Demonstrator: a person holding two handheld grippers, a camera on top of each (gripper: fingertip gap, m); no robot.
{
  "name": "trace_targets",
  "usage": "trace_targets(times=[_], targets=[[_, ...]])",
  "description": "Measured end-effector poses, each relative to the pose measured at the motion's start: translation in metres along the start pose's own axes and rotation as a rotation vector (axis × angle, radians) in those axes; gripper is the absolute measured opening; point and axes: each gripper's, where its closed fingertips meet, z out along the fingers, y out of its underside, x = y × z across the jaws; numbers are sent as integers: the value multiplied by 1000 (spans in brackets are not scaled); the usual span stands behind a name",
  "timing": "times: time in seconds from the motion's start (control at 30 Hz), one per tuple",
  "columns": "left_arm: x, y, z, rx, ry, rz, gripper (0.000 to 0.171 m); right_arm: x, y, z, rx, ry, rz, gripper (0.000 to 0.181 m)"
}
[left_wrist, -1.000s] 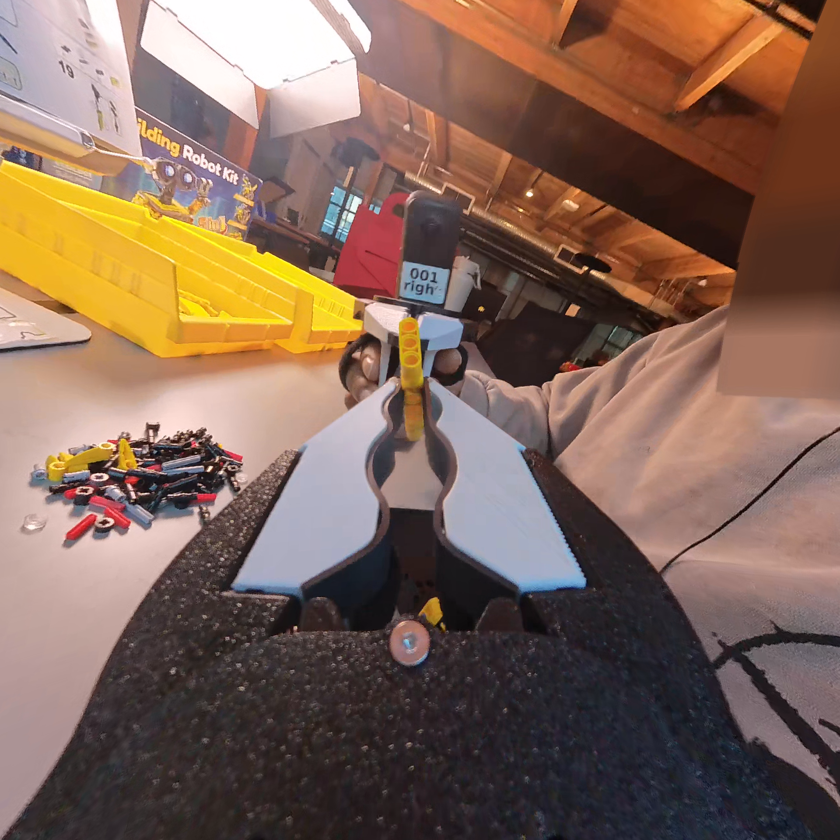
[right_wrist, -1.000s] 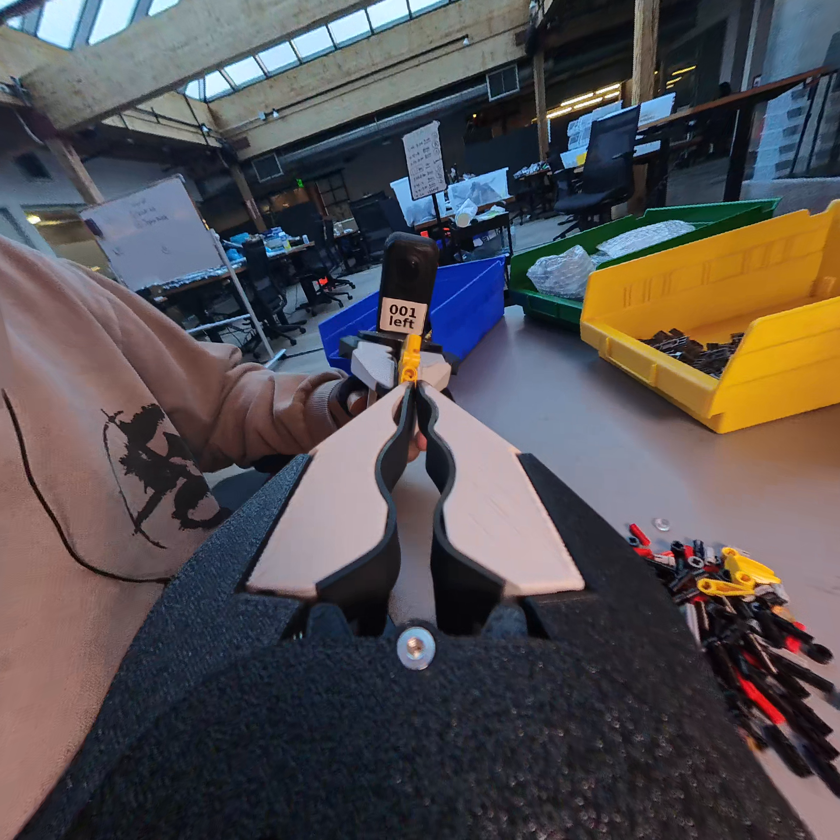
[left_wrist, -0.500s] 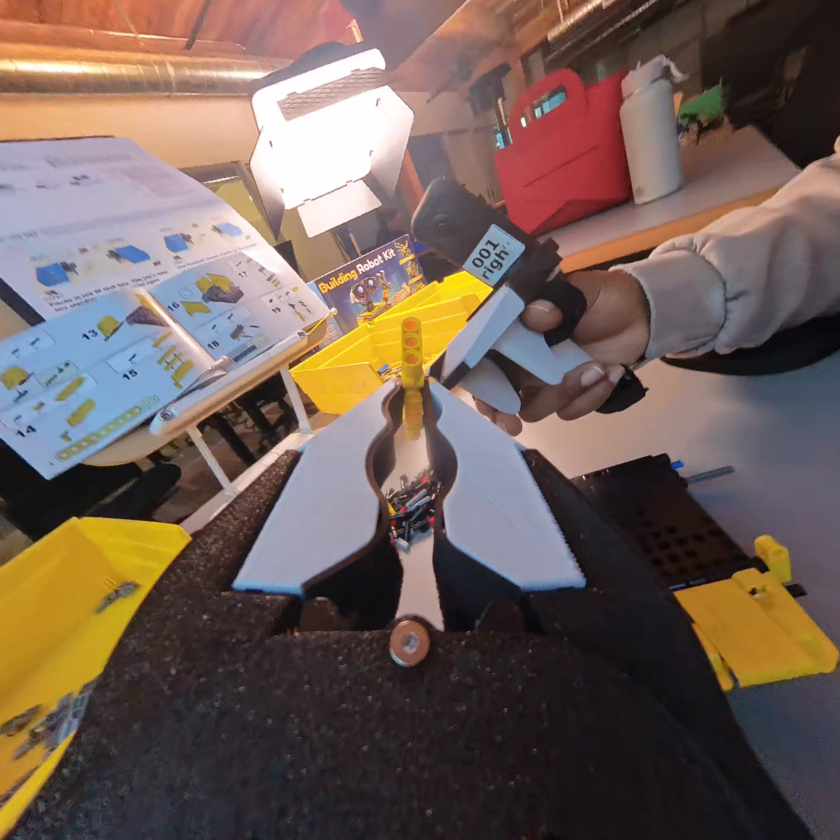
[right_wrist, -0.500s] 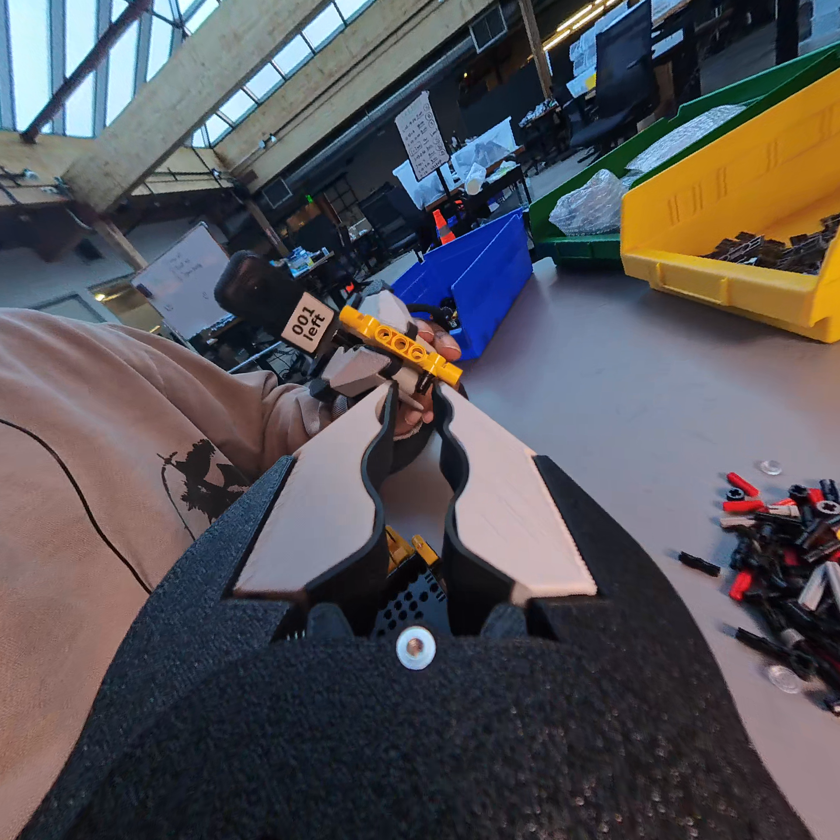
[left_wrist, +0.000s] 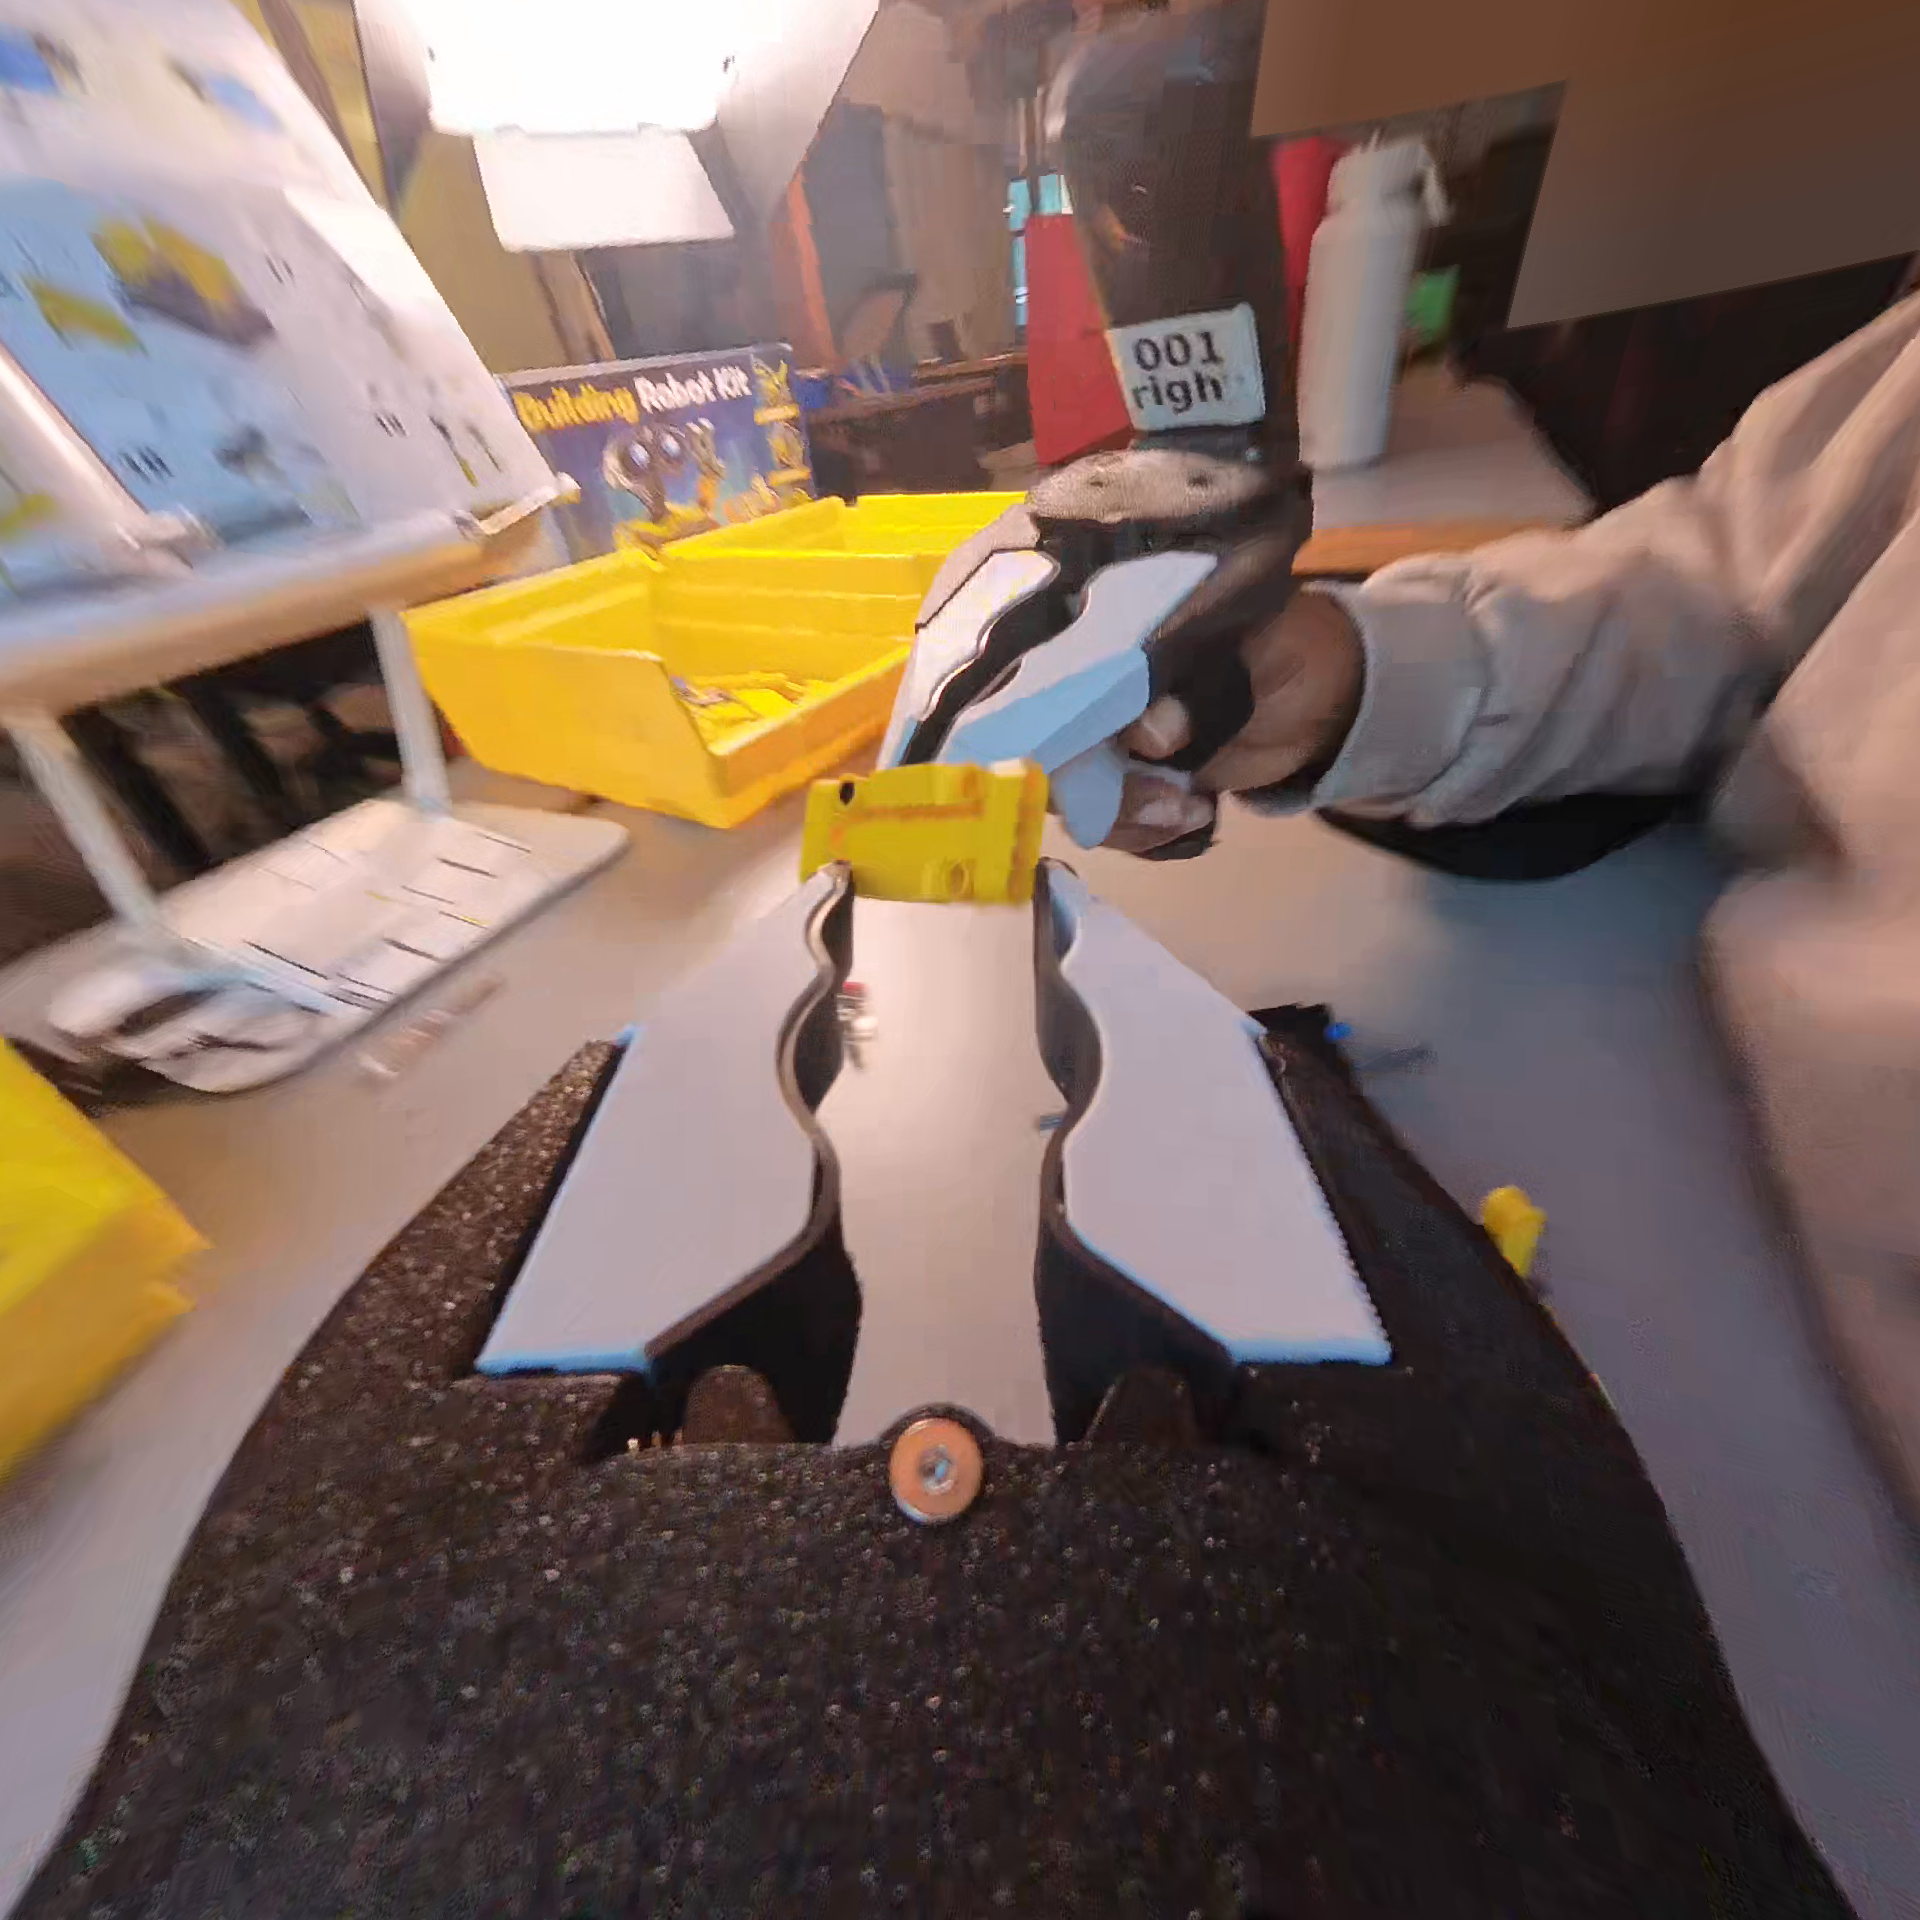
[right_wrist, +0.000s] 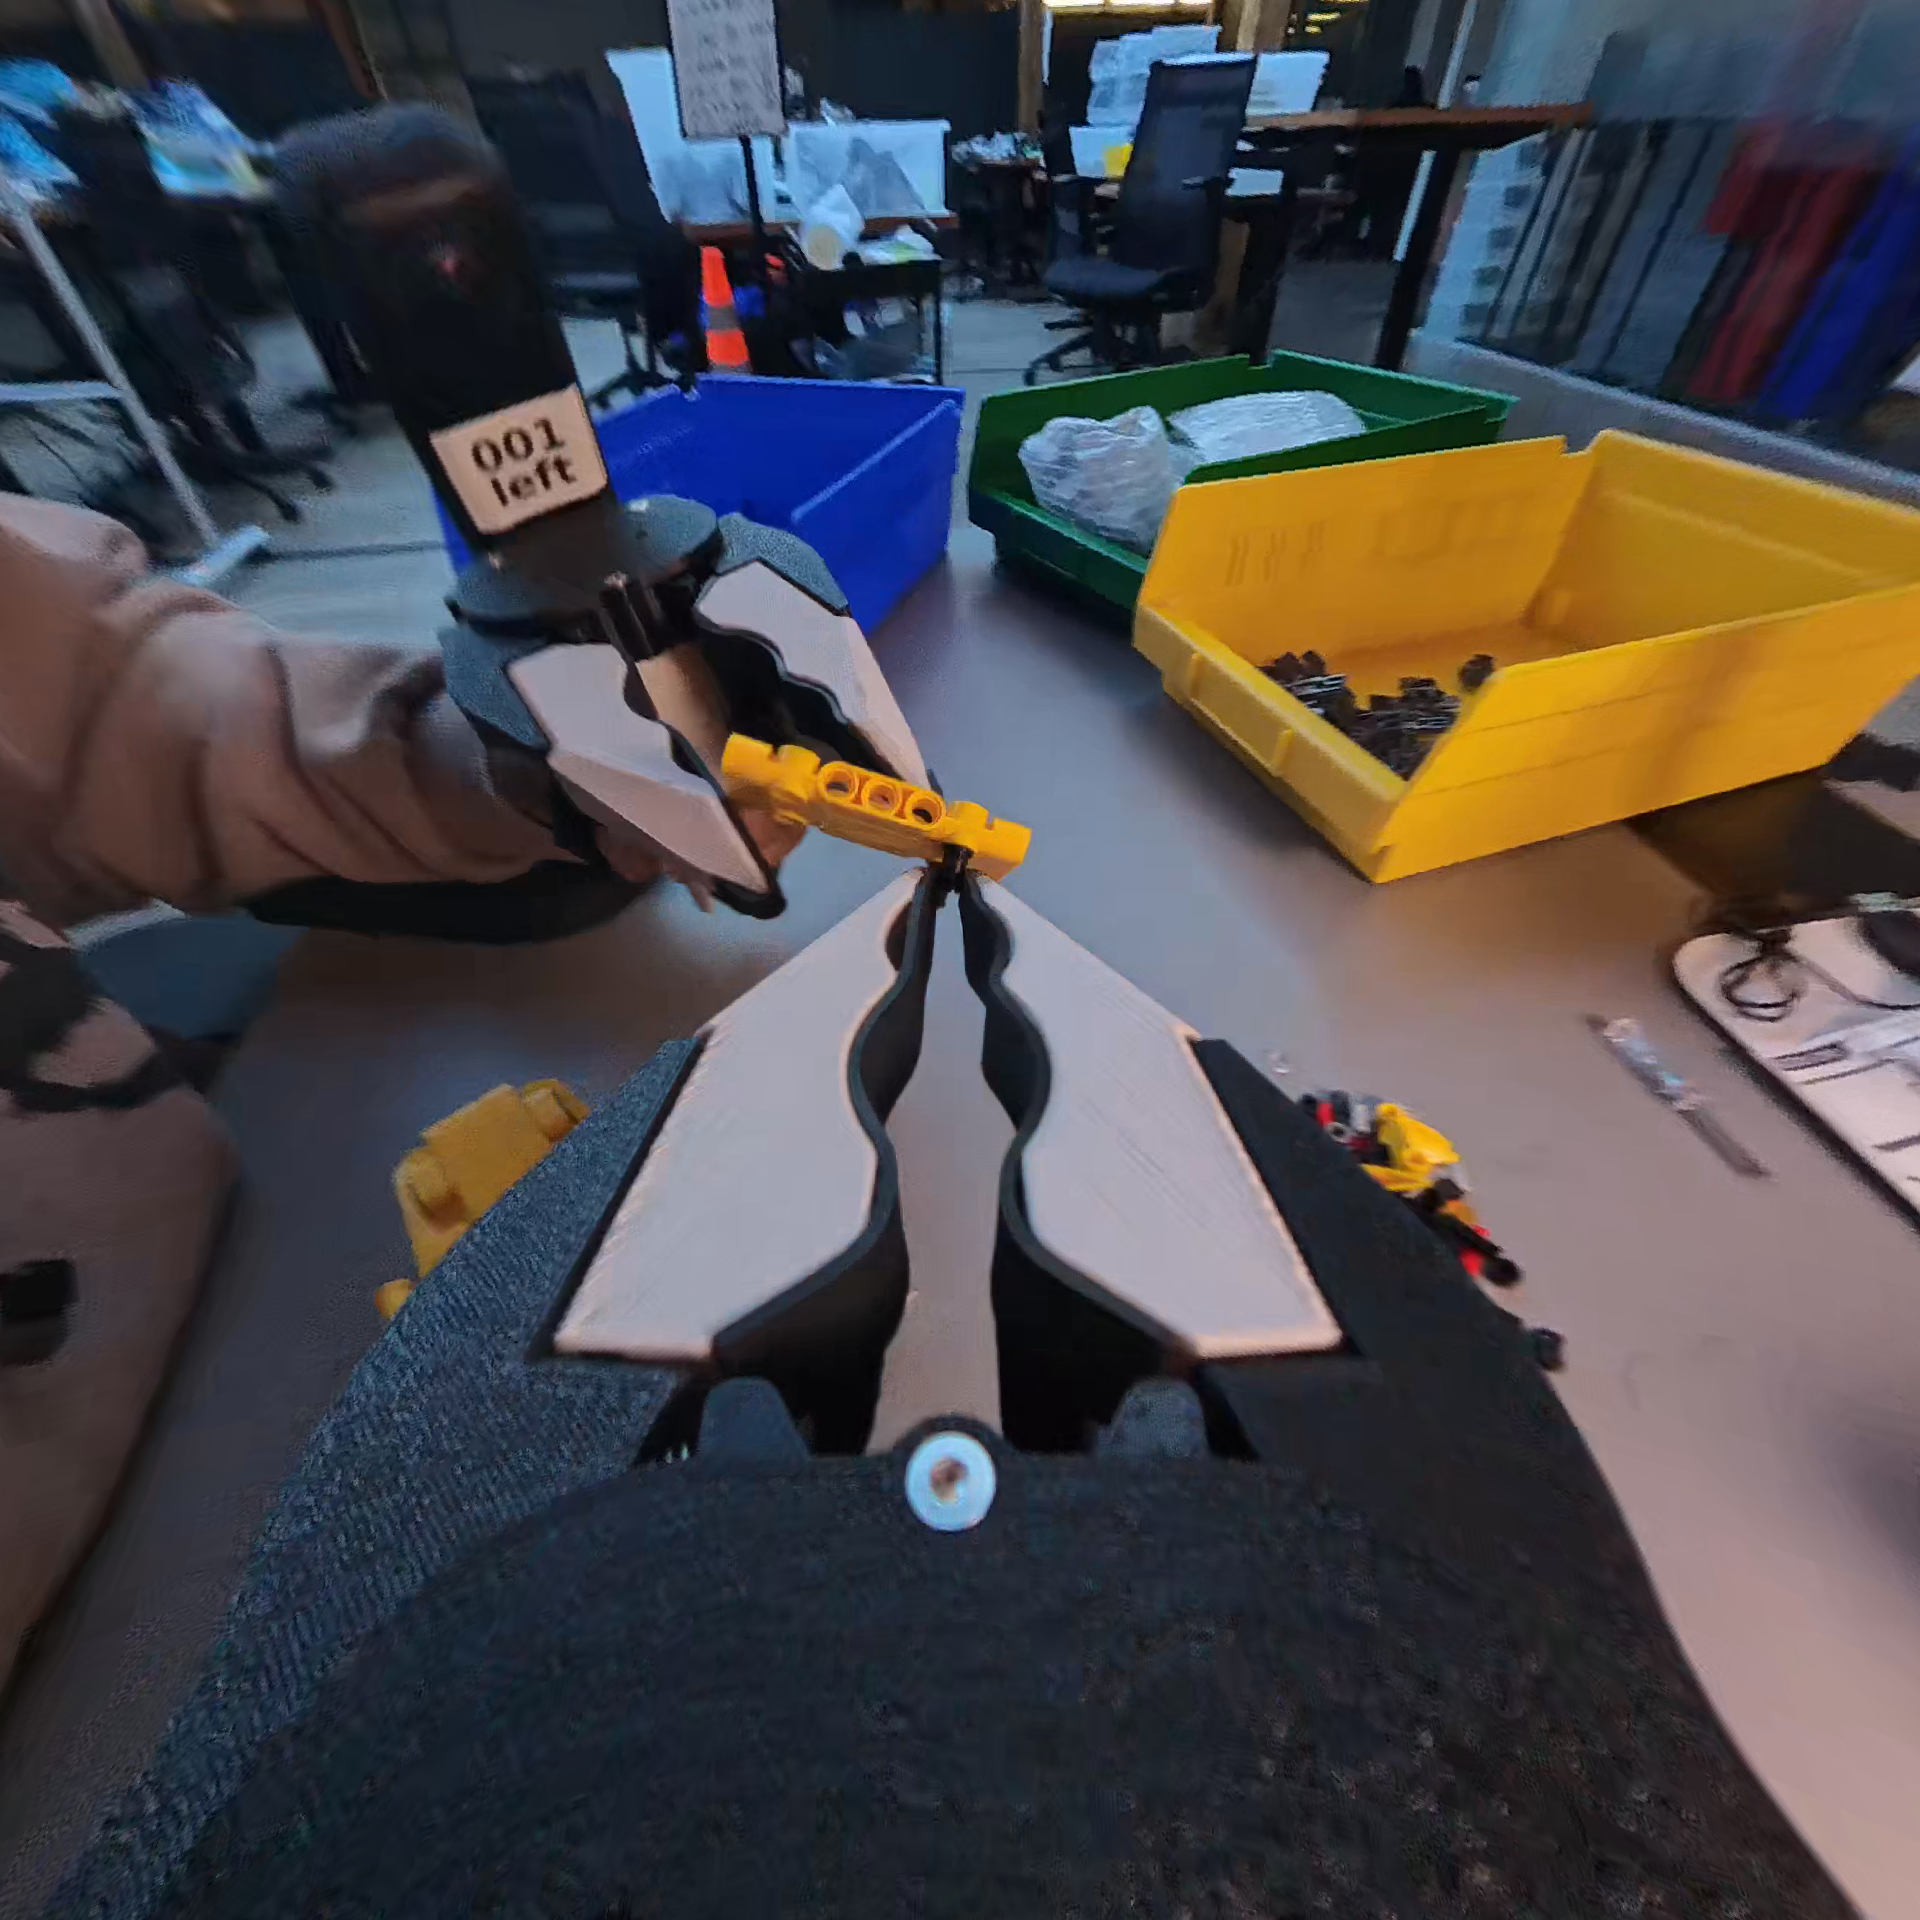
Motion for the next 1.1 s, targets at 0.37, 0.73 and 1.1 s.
trace_targets(times=[0.37, 0.73, 1.1], targets=[[-14, 31, 12, -134, -2, -296, 13, 10, 24, 11, -181, 241, -488, 2], [-32, 44, 9, -314, -204, 94, 6, 2, 23, 21, -78, 148, -62, 5], [-49, 35, 3, -436, -468, 520, 6, 9, 16, 29, 19, 119, 350, 5]])
